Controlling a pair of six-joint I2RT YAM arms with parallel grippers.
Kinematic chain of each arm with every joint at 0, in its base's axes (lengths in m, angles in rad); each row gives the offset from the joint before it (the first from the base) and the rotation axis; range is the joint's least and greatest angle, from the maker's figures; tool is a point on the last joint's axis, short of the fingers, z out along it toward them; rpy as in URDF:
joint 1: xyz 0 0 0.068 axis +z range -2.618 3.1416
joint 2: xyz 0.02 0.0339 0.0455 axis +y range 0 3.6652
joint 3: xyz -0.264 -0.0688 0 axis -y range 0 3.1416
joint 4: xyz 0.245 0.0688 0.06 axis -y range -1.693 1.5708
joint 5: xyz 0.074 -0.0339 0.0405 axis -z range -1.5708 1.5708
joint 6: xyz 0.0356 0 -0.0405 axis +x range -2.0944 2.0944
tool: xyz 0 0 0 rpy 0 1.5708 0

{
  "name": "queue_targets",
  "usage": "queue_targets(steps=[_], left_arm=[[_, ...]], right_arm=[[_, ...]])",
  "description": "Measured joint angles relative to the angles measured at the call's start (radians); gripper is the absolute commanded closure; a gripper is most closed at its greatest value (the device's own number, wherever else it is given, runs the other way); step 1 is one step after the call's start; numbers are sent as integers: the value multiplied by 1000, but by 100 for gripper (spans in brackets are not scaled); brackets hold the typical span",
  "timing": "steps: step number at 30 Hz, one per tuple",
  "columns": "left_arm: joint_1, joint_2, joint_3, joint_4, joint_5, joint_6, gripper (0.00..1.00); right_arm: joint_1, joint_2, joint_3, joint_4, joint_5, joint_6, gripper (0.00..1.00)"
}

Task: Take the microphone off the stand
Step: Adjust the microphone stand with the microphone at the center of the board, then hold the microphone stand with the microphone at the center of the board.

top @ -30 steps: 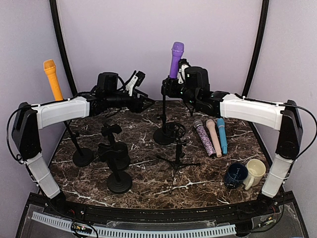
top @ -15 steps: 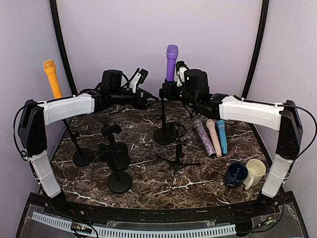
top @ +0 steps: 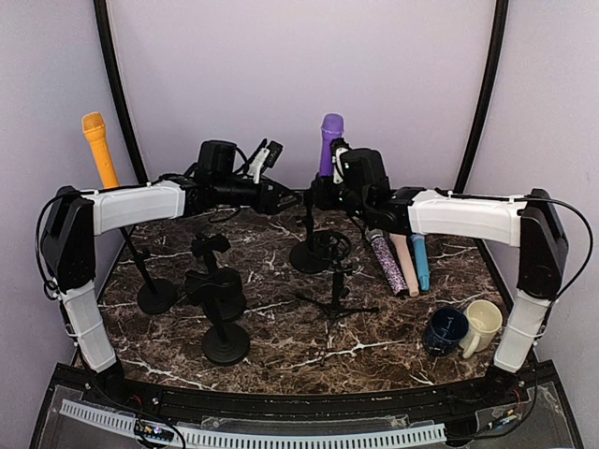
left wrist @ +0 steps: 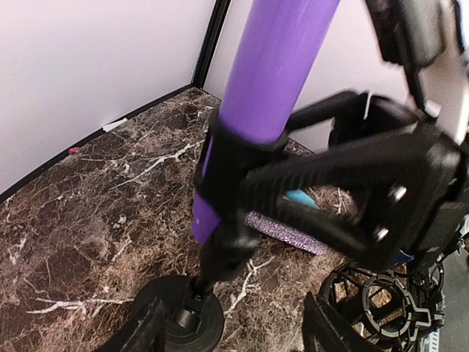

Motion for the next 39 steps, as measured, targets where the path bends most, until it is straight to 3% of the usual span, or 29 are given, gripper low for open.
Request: queue_targets(steps=[12,19,23,32,39], left_arm=[[0,0,1,36,16,-32,34],[0,0,2,34,16,-33,34],[-9,5,32,-4,-29,8,33],[-53,96,191,-102,-127,111,31],[-66,192,254,-164,-148,154,33]], right_arm=[[0,27,-74,-93,3,15,44],[0,26,-74,-92,-13,26,21],[-1,-2,-92,-93,-18,36,13],[-61,-222,-191,-85,-40,61,5],[-155,-262,-190,-78,-214,63,2]])
